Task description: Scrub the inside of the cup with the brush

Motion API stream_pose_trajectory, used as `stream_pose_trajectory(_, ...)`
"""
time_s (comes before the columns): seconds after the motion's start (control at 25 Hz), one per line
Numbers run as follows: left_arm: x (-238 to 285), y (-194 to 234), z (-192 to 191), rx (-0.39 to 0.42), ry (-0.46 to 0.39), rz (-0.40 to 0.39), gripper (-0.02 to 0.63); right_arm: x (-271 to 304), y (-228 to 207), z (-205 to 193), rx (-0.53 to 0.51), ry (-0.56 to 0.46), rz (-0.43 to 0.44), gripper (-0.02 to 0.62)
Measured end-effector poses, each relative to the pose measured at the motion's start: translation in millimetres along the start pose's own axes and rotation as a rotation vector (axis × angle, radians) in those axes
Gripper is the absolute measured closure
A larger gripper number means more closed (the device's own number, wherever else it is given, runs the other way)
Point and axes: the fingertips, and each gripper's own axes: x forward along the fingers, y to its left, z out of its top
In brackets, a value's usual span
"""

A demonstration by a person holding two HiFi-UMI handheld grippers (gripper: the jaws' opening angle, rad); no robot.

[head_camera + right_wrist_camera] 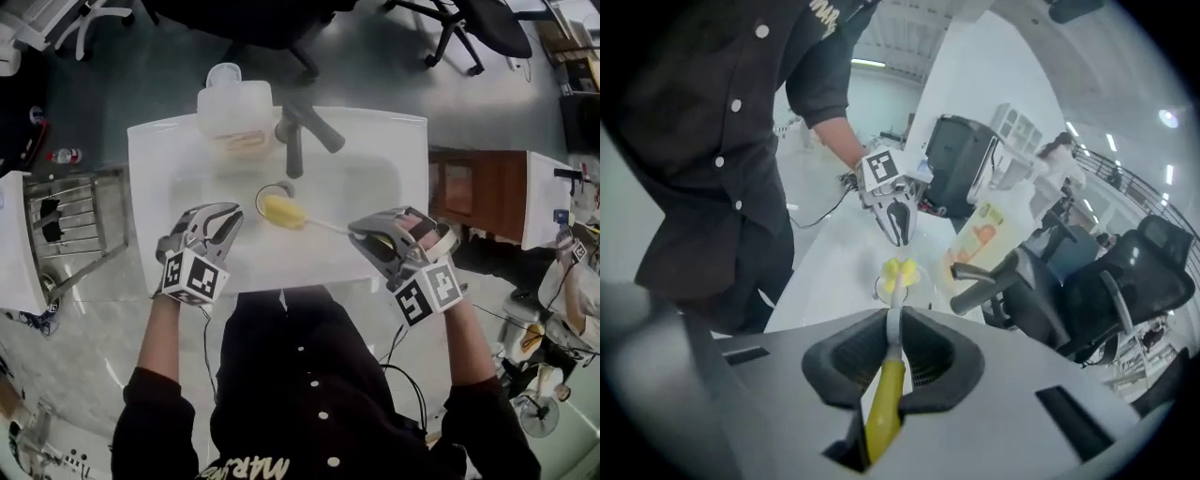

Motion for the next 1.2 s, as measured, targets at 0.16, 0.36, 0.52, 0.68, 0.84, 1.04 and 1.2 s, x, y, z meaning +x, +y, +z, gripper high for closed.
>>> stream_pose_trajectory(0.16, 28, -8, -31, 0.014, 0.067, -0.093, 0.451, 30, -7, -13, -0.116, 0.083, 0.092, 0.545)
stream_pose_trajectory(0.36, 57, -13, -57, 0.040, 0.136, -0.172, 0.411, 55, -14, -9, -0.243, 0.105, 0.157, 0.545)
stream_pose_trajectory(0.52, 75, -19, -66, 0.055, 0.153, -0.227, 0.407, 68, -18, -11, -0.383, 0.151, 0.180, 0.546)
stream_pose_trajectory(0.68, 82, -22, -69, 0.058, 0.142, -0.258, 0.419, 78, -21, -5, -0.521, 0.168, 0.209, 0.545)
stream_pose_trajectory(0.84, 86, -23, -71, 0.068, 0.136, -0.269, 0.452, 87, -21, -3, -0.655, 0.166, 0.227, 0.545)
stream_pose_trajectory(1.04, 87, -23, -69, 0.076, 0.111, -0.266, 0.512, 94, -16, -6, -0.808, 0.170, 0.253, 0.545)
stream_pose_trajectory(1.2, 85, -23, -65, 0.083, 0.100, -0.269, 0.514, 96, -16, -5, -0.947, 0.152, 0.257, 0.545)
